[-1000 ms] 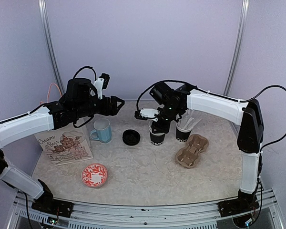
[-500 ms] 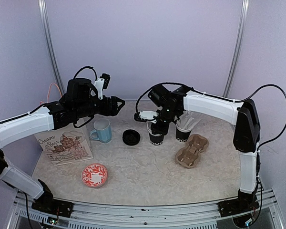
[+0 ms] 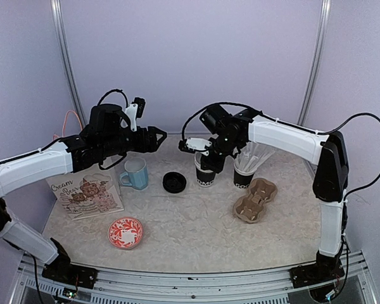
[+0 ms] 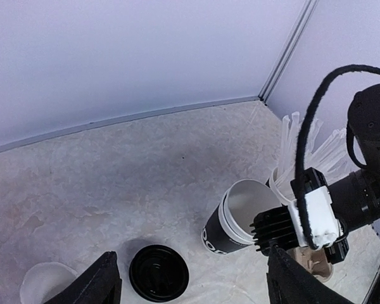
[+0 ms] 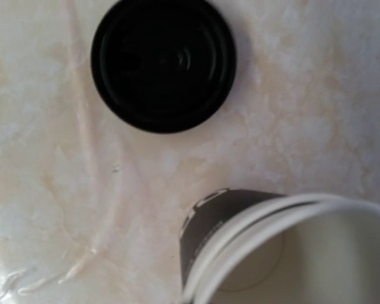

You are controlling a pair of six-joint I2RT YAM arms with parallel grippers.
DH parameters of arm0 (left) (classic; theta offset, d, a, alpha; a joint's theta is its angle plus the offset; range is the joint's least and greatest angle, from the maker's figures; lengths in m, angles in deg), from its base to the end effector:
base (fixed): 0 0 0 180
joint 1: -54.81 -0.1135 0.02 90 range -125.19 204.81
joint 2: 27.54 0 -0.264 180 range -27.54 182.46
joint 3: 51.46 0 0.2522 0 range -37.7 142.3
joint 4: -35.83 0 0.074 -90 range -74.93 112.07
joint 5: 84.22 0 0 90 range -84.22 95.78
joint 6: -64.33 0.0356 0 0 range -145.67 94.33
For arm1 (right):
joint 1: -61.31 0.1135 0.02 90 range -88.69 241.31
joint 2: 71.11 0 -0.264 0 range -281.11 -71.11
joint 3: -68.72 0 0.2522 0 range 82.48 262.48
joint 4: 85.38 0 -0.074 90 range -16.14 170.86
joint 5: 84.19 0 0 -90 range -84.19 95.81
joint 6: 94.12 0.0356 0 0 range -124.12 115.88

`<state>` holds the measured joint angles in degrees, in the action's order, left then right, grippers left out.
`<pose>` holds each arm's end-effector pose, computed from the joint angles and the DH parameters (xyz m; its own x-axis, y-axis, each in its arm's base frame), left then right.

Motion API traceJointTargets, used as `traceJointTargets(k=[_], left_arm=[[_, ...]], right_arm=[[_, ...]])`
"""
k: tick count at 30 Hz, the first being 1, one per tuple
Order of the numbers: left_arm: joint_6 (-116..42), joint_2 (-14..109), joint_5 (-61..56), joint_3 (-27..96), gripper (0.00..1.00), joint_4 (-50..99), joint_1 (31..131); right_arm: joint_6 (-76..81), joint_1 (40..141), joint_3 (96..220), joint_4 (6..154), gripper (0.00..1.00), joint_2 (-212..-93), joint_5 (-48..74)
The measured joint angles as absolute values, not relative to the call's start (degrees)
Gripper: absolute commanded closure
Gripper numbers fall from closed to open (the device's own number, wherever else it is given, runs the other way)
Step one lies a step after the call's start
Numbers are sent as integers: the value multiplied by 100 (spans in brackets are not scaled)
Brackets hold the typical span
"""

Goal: Pack the takeout coffee

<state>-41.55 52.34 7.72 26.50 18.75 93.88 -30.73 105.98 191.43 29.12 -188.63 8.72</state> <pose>0.2564 -0.2066 0.3293 -0.4087 -0.0205 -0.9125 0.5128 0.8219 -0.2481 0.3169 0.3158 0.2753 -0.2299 -0.8563 -0.4626 -0.9205 0.3457 -0.1824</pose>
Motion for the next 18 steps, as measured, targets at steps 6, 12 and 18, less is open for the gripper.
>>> traceJointTargets(k=[6,12,18], left_arm=[[-5285,5750,452,2652,32,2205,9346],[-6306,6495,74,2652,33,2815,9530],[-6957,6921,-127,2705,44,3408,9801]], right_arm=[[-3126,10309,19147,3130,100,-18491,1439],[-3117,10115,19060,3430,100,-18109,1755],[-3130,10119,18811,3578,100,-18080,1762]])
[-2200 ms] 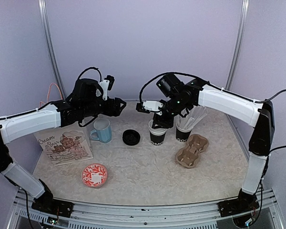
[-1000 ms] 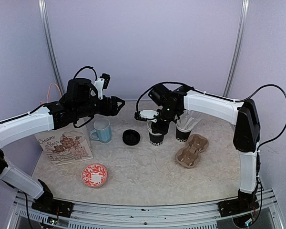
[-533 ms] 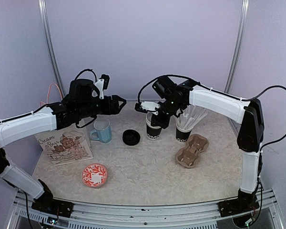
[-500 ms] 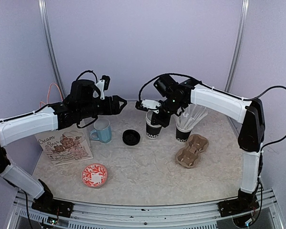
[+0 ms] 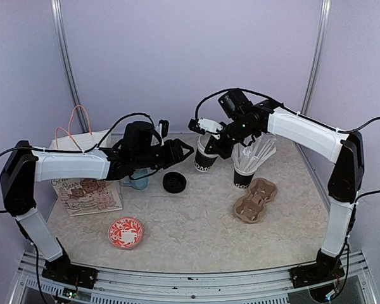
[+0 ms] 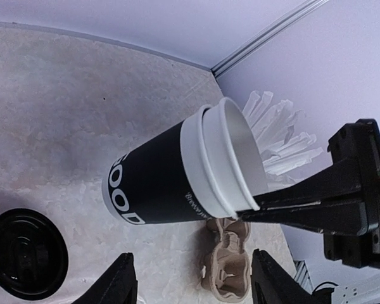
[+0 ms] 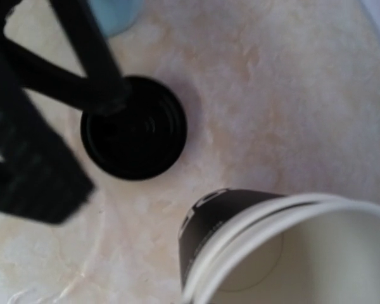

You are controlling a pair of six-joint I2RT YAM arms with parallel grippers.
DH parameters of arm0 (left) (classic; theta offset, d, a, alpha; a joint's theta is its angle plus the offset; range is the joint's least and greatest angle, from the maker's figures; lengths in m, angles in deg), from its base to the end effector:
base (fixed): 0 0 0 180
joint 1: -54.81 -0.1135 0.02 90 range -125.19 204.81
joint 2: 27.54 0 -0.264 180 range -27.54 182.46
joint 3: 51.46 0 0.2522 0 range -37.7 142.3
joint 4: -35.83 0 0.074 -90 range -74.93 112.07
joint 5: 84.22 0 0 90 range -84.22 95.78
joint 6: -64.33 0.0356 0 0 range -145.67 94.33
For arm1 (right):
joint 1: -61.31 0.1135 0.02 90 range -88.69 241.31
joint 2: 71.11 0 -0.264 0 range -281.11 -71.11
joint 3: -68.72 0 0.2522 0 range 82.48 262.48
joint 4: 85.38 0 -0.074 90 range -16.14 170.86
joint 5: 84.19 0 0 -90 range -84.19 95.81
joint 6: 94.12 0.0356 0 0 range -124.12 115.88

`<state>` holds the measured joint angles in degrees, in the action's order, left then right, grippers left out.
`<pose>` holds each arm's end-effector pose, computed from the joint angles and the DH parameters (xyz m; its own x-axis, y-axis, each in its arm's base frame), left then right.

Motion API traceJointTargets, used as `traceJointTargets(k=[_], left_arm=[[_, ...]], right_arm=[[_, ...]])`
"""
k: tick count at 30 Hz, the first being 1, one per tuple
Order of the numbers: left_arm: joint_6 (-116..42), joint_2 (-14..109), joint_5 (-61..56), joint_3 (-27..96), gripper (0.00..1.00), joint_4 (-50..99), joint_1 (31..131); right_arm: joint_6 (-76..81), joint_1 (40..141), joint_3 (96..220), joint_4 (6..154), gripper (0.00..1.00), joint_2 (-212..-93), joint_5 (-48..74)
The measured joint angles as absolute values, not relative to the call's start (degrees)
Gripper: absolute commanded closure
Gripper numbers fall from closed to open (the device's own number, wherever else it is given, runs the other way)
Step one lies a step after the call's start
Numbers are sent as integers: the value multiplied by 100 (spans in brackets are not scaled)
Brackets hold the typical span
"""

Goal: Pack the takeout coffee

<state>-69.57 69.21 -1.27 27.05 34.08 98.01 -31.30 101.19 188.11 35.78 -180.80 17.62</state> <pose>0.2837 -0.2724 0.2594 -0.7089 -0.2783 -0.6480 0.3773 0.6267 -0.6819 0.3243 0.2805 0.3222 -0.1827 -0.7353 -0.6527 -0.9148 0.3703 -0.1611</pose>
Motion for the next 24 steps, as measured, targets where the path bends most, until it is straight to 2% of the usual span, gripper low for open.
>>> traceJointTargets(k=[3,6,24], left_arm=[[-7189,7092,-166,2762,52,3602,9805],[-7348,7232,-195,2786,55,3733,9794],[-7558,7523,-302,2836,58,4103,9797]], right_arm=[[-3139,10121,18634,3615,100,-18080,1762],[-3143,10121,18538,3640,100,-18080,1780],[-3170,10250,18485,3709,100,-18061,1911]])
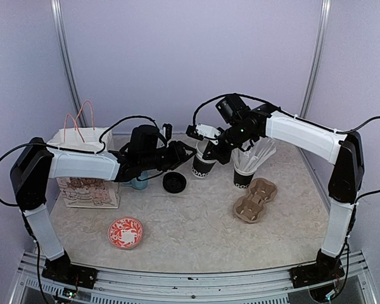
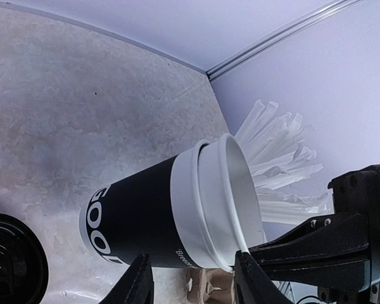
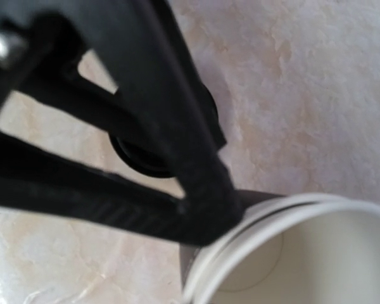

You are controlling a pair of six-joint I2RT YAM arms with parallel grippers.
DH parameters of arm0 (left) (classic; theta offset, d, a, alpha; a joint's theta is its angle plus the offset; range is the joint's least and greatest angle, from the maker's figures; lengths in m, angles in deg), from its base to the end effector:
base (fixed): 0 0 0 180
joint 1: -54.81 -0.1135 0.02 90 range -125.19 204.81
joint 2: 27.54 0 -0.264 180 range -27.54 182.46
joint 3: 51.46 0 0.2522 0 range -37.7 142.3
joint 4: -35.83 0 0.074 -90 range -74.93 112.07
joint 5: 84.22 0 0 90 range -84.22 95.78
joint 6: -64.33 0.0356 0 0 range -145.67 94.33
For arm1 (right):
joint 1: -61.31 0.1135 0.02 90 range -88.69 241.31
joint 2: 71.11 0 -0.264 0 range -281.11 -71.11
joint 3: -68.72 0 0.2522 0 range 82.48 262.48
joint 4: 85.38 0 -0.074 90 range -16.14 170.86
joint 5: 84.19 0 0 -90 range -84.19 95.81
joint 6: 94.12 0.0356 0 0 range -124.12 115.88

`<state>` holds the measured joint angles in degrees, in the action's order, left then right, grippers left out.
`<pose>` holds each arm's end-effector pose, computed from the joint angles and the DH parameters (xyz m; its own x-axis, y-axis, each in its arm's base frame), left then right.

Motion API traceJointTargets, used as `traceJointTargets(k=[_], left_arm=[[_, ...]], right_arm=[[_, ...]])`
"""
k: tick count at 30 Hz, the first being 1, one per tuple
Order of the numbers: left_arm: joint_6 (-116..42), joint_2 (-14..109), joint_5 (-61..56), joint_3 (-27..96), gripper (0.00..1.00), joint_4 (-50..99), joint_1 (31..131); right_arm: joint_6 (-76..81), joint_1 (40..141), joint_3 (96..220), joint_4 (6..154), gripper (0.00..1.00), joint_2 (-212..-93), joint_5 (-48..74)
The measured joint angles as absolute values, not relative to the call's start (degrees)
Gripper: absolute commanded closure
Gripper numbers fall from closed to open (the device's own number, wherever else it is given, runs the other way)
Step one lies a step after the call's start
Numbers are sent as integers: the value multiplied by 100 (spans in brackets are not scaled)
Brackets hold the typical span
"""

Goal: Pack the takeout coffee

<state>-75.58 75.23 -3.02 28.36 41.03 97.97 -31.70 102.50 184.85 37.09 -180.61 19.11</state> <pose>0.2987 -0.2876 0.2393 -0.7417 -0.3409 -0.5777 0.3336 0.5596 -0.7587 0.3161 0.2875 0.3072 -0.1704 -0.7478 -0.6417 -0.9352 0.3278 -0.1338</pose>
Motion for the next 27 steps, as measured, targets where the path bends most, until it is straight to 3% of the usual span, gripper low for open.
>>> traceJointTargets(k=[27], left_arm=[[-7665,8016,-256,3212,63,4068,9764]], right_arm=[[-3279,10371,18431,3688,100,-17993,1312]])
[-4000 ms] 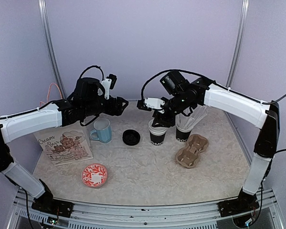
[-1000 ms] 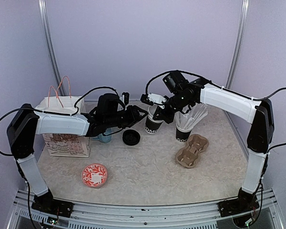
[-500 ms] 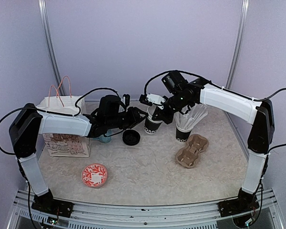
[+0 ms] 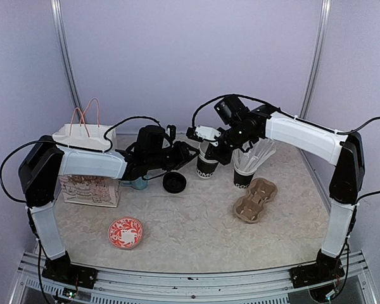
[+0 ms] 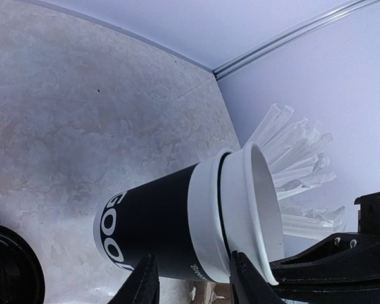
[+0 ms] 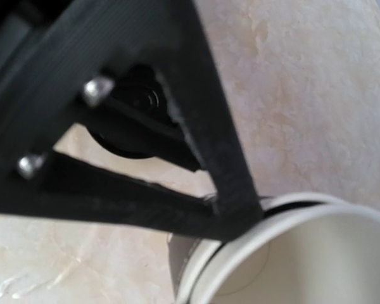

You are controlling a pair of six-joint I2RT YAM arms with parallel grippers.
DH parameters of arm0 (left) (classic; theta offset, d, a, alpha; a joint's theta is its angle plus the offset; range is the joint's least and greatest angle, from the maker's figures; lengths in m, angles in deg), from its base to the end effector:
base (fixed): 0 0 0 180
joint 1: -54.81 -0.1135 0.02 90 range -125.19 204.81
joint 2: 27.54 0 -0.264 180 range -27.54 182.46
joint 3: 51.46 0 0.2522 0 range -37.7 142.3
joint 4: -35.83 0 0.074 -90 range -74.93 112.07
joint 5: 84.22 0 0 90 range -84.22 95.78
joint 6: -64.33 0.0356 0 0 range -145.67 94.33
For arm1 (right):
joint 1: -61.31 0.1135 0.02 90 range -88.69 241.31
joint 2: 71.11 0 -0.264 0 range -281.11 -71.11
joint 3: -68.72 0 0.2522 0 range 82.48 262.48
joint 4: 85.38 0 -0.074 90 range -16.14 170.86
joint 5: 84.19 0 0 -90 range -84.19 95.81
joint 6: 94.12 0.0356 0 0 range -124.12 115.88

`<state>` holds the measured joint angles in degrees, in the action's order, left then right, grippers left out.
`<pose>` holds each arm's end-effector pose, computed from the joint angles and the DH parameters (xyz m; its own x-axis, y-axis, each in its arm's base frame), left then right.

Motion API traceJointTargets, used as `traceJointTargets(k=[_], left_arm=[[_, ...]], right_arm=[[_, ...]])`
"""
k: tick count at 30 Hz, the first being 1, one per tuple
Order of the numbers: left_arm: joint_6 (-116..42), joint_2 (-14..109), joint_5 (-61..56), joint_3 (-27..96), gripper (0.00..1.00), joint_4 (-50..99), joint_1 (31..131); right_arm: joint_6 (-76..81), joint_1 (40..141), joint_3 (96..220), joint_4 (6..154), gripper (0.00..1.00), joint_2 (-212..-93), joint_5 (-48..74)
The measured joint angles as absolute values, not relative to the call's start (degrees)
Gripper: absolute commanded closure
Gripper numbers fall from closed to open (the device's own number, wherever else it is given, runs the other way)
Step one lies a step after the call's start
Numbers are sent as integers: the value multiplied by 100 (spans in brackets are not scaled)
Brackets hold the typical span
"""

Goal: Pack the takeout coffee

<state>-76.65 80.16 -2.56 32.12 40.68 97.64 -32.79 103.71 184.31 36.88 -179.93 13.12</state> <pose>0.3144 -0.2985 0.2259 -0.7530 -0.3502 -0.5571 0.2987 0.5725 -0.7635 0.3104 0.2895 0.3082 -0.1541 -0.7851 -0.5999 -0.9140 0.3439 -0.2154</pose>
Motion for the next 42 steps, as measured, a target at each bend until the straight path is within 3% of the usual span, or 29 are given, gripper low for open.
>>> traceJointTargets(k=[12,25,32,42], left_arm=[[-7659,8043,28,3079,62,3644,9593],[-7283,7877,203,3079,49,3591,9711],[-6570,6753,579,2989,44,3239,9947],[-4717,5033,619,2934,47,2339,10068]], right_arm=[[-3318,10473,18470,3699,100,-17748,1229],[-3336,10478,18590,3703,100,-17726,1071],[-3473,10596,18579,3618,100,-17296,1176],[-3860,10694,17790,3611,100,-16214,1782]])
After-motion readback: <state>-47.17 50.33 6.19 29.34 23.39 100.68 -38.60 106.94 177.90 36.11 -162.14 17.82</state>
